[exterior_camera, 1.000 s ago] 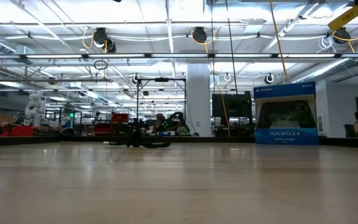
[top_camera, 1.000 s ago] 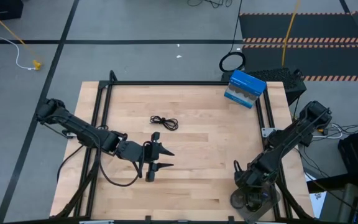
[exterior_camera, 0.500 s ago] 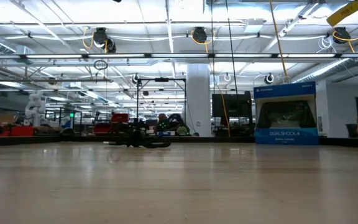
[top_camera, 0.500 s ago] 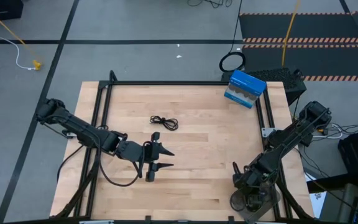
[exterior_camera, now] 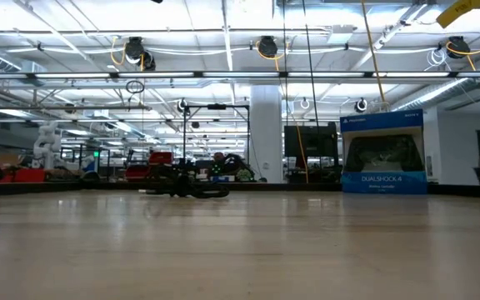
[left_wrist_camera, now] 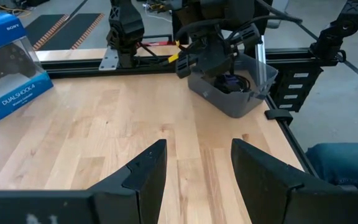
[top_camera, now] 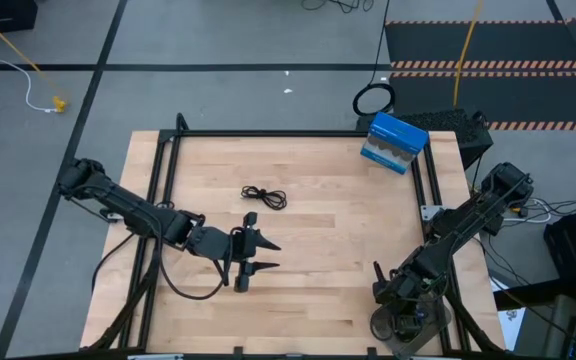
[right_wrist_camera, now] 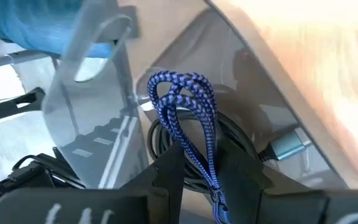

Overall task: Pick and place USB-C Cables
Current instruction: Put the purple charger cable into the black bin, then put the black charger cable into the black bin

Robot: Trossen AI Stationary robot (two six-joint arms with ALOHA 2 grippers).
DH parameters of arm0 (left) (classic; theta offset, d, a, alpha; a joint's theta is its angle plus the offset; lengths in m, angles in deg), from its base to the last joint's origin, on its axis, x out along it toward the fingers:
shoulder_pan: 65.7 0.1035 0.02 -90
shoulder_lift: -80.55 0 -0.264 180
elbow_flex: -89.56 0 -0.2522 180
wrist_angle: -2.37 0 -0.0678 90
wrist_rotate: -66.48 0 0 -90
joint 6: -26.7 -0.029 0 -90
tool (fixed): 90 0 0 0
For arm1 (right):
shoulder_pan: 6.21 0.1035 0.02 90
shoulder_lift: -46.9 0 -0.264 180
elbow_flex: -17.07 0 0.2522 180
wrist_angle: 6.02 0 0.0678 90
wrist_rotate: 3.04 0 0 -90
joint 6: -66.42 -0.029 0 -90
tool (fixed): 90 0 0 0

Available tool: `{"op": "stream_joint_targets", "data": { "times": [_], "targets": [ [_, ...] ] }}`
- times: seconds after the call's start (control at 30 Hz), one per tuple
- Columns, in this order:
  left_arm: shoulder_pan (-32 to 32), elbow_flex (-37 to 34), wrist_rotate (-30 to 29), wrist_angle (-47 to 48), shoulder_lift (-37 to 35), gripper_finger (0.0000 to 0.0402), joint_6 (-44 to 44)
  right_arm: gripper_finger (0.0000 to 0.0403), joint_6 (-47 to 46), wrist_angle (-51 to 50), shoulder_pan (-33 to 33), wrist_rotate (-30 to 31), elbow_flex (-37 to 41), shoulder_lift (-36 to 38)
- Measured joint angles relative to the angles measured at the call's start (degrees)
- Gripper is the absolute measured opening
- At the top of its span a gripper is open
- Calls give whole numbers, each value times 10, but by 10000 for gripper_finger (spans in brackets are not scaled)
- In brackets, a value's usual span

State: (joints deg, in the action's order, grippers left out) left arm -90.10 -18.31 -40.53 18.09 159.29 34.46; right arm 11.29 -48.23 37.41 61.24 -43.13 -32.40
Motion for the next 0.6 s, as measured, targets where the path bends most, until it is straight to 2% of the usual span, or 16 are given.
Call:
{"op": "stream_joint_targets", "data": {
  "times": [0.2, 0.47, 0.6],
  "targets": [
    [0, 0, 0, 0, 0, 182, 0, 89, -19, 6, 0, 0, 0, 0],
    [8, 0, 0, 0, 0, 182, 3, 129, -40, 6, 0, 0, 0, 0],
    [8, 0, 0, 0, 0, 182, 3, 134, -41, 6, 0, 1, 0, 0]
  ]
}}
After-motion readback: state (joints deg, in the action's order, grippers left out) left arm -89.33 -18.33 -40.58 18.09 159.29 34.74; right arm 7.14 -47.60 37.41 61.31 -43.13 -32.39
